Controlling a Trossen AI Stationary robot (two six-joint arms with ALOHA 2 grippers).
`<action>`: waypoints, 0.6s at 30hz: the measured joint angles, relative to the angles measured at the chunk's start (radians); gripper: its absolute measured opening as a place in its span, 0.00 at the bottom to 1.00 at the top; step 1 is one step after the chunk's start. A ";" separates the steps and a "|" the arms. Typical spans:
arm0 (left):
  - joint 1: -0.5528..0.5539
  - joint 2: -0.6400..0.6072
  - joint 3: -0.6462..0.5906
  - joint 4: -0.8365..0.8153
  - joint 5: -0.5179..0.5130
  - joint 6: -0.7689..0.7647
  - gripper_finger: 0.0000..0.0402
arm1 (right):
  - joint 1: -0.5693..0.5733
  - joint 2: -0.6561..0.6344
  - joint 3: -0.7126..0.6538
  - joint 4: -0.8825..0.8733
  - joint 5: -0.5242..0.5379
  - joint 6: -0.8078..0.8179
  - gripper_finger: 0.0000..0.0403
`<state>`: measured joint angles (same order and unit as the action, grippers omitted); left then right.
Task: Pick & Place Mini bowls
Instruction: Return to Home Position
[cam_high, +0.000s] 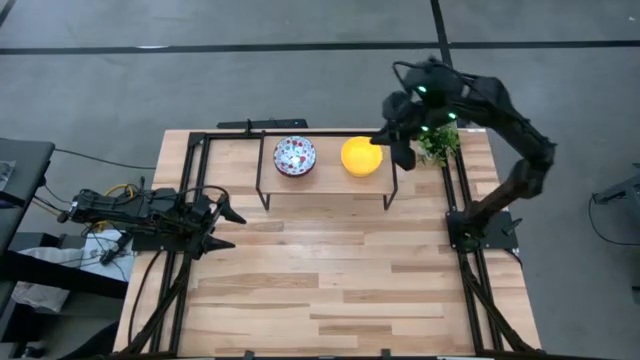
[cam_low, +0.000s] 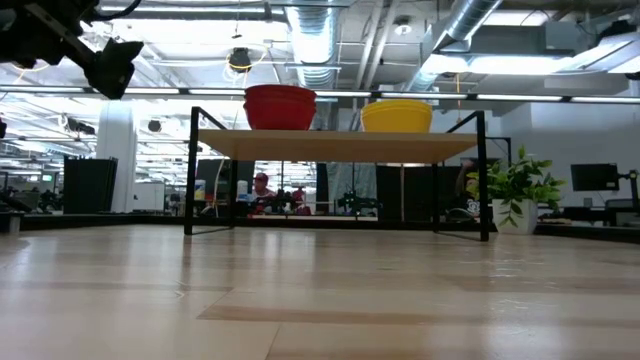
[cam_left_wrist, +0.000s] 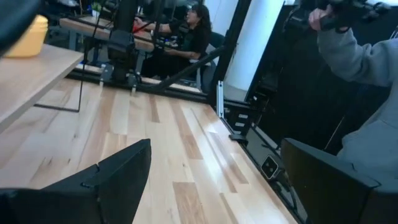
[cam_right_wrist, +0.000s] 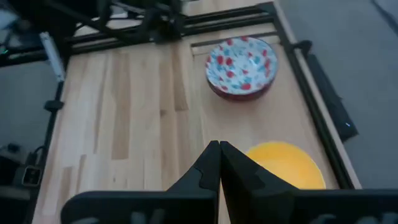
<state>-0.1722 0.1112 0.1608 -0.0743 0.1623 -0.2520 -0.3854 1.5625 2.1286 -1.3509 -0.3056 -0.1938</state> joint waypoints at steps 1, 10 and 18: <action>0.000 0.000 0.000 0.009 0.000 0.000 0.89 | 0.008 -0.032 -0.031 0.012 0.024 0.021 0.00; 0.000 0.000 0.000 0.030 0.000 0.008 0.89 | 0.127 -0.382 -0.587 0.415 0.125 0.201 0.00; 0.000 0.000 0.000 0.031 -0.009 0.008 0.89 | 0.274 -0.648 -1.059 0.727 0.276 0.423 0.00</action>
<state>-0.1720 0.1112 0.1608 -0.0437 0.1538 -0.2443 -0.1119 0.9148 1.0697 -0.6240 -0.0298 0.2295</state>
